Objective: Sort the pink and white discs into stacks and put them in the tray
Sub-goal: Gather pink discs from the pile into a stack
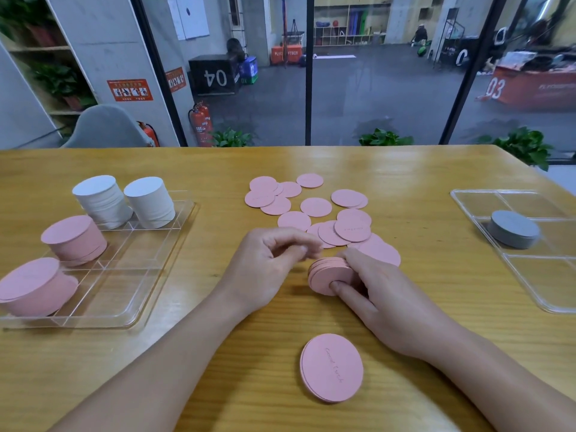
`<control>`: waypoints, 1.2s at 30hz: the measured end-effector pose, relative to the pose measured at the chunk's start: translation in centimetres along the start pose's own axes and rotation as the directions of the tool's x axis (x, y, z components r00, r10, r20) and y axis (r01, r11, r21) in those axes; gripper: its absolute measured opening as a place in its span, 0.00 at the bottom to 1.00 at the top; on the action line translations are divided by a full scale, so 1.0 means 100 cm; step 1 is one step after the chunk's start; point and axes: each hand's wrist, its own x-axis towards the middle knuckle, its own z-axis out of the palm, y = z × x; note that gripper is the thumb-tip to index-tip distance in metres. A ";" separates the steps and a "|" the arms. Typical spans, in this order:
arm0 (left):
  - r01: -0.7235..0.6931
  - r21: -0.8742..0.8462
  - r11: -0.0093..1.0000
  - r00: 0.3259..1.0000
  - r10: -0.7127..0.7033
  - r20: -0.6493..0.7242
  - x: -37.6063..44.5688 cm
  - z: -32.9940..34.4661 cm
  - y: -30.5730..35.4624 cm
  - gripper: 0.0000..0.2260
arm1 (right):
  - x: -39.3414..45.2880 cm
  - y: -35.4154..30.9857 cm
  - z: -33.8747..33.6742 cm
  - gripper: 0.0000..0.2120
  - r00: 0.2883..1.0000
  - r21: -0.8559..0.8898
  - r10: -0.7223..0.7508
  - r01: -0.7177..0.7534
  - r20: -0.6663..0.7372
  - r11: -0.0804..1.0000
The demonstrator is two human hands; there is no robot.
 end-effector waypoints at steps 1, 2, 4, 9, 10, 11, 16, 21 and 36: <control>-0.025 0.148 0.989 0.999 0.030 -0.032 0.005 -0.002 -0.006 0.14 | 0.000 0.000 0.000 0.06 1.000 -0.004 0.000 0.000 -0.007 1.000; -0.037 0.295 0.955 0.998 0.050 -0.037 0.010 -0.005 -0.011 0.15 | 0.000 0.000 0.001 0.07 1.000 -0.009 0.000 0.000 -0.009 1.000; -0.030 0.478 0.878 1.000 0.031 0.007 0.018 -0.011 -0.020 0.17 | 0.001 -0.001 0.001 0.07 1.000 -0.008 -0.002 0.002 -0.009 1.000; -0.069 0.690 0.721 0.979 -0.085 0.186 0.019 -0.014 -0.028 0.20 | 0.001 -0.001 0.000 0.06 1.000 -0.006 -0.008 0.008 -0.005 1.000; -0.072 0.696 0.715 0.982 -0.071 0.174 0.016 -0.014 -0.026 0.17 | 0.001 -0.001 0.000 0.07 1.000 -0.003 -0.010 0.010 -0.005 1.000; -0.054 0.689 0.723 0.990 -0.053 0.133 0.012 -0.015 -0.023 0.12 | 0.001 -0.001 0.000 0.07 1.000 0.001 -0.011 0.011 -0.005 1.000; 0.014 0.645 0.764 0.999 0.011 -0.035 -0.002 -0.022 -0.016 0.08 | 0.000 -0.001 0.000 0.07 1.000 0.007 0.002 -0.002 -0.008 1.000; 0.137 0.664 0.735 0.988 -0.151 -0.037 -0.001 -0.020 -0.013 0.24 | 0.001 -0.001 -0.001 0.07 1.000 0.007 0.008 -0.008 -0.002 1.000; 0.147 0.050 0.988 0.979 -0.139 -0.150 0.000 -0.020 0.004 0.06 | 0.001 -0.001 -0.002 0.07 1.000 0.023 0.005 -0.005 0.005 1.000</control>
